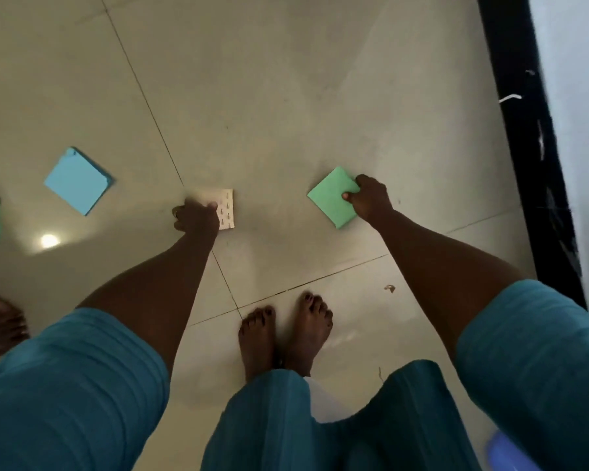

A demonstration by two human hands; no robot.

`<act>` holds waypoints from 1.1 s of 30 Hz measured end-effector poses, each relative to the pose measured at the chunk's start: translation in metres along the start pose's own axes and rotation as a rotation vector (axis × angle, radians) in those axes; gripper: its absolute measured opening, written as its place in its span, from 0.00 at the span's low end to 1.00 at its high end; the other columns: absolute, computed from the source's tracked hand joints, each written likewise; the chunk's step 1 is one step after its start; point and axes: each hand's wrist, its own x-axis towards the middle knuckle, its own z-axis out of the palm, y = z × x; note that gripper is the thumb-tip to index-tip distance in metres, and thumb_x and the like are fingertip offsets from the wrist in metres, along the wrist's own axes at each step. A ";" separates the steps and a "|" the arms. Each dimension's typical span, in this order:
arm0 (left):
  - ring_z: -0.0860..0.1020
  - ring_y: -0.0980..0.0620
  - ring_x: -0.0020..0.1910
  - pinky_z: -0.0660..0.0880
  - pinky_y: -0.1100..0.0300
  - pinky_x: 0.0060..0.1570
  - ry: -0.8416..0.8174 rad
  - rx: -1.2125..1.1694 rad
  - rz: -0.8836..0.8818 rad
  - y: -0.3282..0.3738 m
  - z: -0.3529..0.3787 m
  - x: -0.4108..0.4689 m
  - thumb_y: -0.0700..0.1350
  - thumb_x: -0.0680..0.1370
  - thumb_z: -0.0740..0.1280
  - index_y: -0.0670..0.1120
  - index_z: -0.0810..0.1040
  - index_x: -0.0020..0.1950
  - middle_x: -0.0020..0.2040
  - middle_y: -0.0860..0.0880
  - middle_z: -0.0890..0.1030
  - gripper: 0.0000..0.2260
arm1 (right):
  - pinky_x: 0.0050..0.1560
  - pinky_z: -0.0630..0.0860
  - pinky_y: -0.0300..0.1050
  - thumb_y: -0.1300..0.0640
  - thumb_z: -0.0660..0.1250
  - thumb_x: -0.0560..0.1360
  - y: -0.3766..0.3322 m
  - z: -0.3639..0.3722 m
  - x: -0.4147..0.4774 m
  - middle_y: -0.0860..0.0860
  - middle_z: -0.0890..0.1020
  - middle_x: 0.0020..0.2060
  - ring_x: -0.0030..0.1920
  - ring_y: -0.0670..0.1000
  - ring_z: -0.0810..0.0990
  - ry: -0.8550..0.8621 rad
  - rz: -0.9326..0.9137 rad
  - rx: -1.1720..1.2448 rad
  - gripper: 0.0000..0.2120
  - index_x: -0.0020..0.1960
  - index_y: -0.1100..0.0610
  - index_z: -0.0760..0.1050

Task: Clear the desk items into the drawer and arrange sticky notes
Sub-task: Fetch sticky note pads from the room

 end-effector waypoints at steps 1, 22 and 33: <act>0.70 0.38 0.65 0.67 0.50 0.63 -0.017 -0.062 0.005 0.001 -0.005 -0.016 0.45 0.80 0.62 0.37 0.67 0.67 0.66 0.35 0.69 0.19 | 0.52 0.67 0.45 0.59 0.65 0.75 0.002 -0.008 -0.014 0.62 0.78 0.58 0.59 0.60 0.75 0.009 -0.010 0.026 0.13 0.57 0.65 0.73; 0.80 0.40 0.49 0.72 0.57 0.44 -0.409 -0.086 0.610 0.118 -0.200 -0.461 0.40 0.73 0.67 0.39 0.80 0.53 0.50 0.39 0.83 0.10 | 0.34 0.72 0.42 0.68 0.59 0.78 0.059 -0.200 -0.444 0.58 0.78 0.47 0.39 0.51 0.77 0.449 0.633 1.531 0.08 0.54 0.60 0.72; 0.77 0.40 0.43 0.71 0.54 0.44 -0.621 0.003 0.938 0.052 -0.282 -0.622 0.40 0.71 0.65 0.37 0.80 0.54 0.47 0.36 0.82 0.14 | 0.39 0.78 0.47 0.67 0.59 0.78 0.072 -0.246 -0.679 0.55 0.78 0.44 0.41 0.53 0.77 0.999 0.605 1.742 0.08 0.56 0.60 0.71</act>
